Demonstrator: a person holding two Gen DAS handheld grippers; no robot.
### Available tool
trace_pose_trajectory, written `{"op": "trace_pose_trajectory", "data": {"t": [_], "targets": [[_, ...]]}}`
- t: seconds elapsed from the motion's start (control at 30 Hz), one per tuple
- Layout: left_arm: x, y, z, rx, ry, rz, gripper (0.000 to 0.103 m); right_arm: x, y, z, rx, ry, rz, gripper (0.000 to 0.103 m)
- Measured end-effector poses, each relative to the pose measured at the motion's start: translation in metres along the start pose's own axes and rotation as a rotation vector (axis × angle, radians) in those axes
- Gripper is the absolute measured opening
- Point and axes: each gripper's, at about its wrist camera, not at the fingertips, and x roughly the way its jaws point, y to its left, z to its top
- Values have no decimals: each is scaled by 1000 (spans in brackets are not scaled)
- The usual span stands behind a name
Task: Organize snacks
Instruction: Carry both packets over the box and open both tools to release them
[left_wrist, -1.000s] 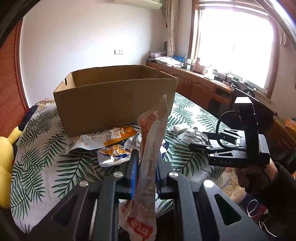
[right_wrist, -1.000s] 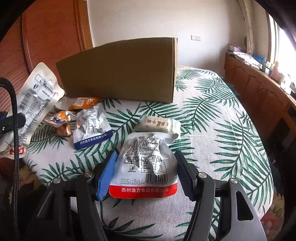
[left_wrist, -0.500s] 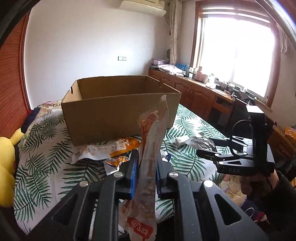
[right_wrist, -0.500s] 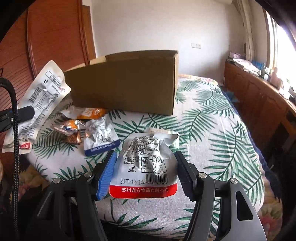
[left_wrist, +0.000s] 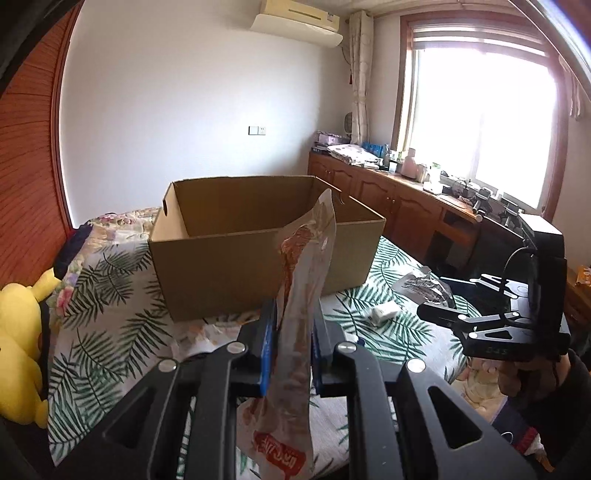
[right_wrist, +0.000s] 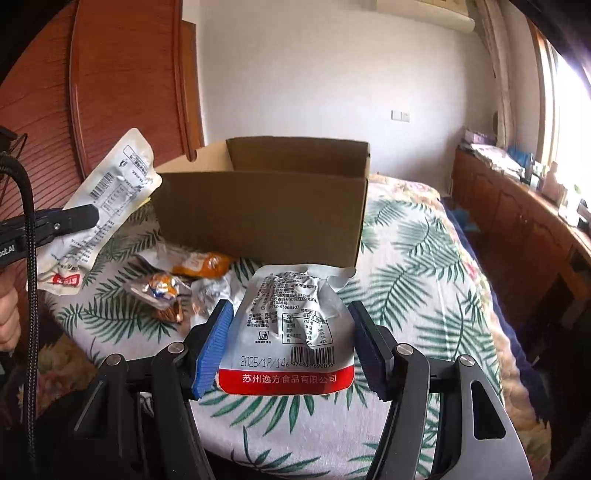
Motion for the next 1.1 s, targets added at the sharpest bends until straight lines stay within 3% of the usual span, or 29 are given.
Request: {"op": "trace_pose_trajectory", "data": {"t": [0.57,1.1], "targets": [[10,15,52,40,-57,57,13,3,11,65,-59,-76,2,65],[53,24,77,30,-12,98,13,35,21,112,-85,-77,-4,65]]}}
